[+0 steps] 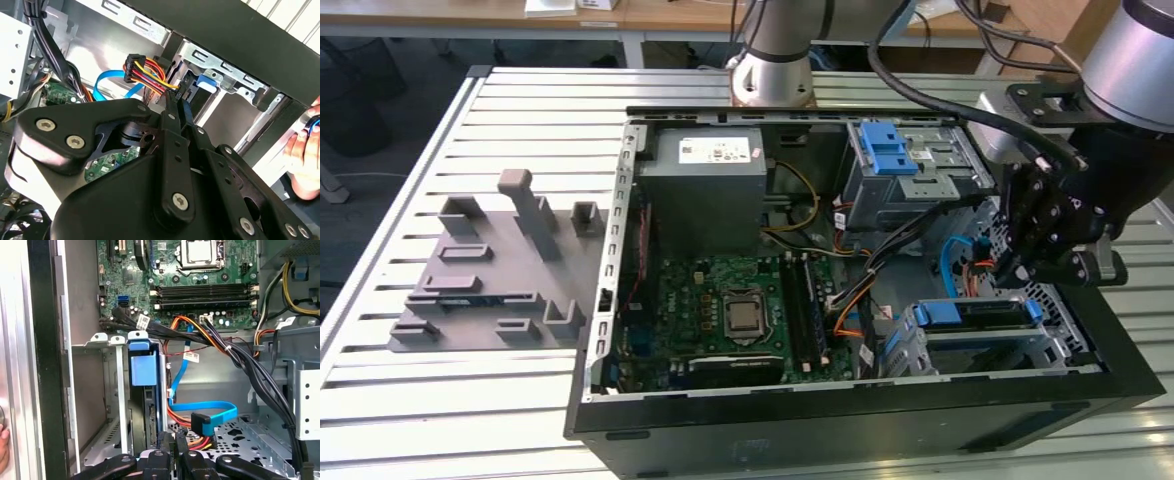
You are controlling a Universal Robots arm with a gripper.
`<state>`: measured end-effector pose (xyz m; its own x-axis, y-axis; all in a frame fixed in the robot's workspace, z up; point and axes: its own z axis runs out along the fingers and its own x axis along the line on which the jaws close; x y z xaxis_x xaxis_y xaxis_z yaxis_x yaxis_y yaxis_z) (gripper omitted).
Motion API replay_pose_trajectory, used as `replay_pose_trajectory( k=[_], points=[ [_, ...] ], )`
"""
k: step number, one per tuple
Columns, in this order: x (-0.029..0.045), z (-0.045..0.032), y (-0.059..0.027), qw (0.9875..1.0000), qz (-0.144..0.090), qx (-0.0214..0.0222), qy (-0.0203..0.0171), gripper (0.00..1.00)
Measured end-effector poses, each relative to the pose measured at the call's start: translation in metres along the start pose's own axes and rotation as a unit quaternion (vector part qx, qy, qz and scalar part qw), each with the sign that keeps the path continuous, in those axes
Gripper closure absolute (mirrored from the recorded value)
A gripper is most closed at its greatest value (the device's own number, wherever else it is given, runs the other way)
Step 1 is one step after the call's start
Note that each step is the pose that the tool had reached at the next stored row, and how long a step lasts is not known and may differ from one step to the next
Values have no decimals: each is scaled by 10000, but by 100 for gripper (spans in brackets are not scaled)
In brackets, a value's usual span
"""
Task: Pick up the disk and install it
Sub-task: 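Insert the first disk wire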
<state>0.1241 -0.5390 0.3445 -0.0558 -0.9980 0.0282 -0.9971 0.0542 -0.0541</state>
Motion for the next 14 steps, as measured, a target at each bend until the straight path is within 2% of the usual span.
replay_pose_trajectory(
  k=[5,11,14],
  points=[
    [23,8,39,10000,-56,37,-16,84],
    [53,9,99,9999,-99,119,-23,84],
    [83,17,104,9998,-155,131,-29,84]
  ],
)
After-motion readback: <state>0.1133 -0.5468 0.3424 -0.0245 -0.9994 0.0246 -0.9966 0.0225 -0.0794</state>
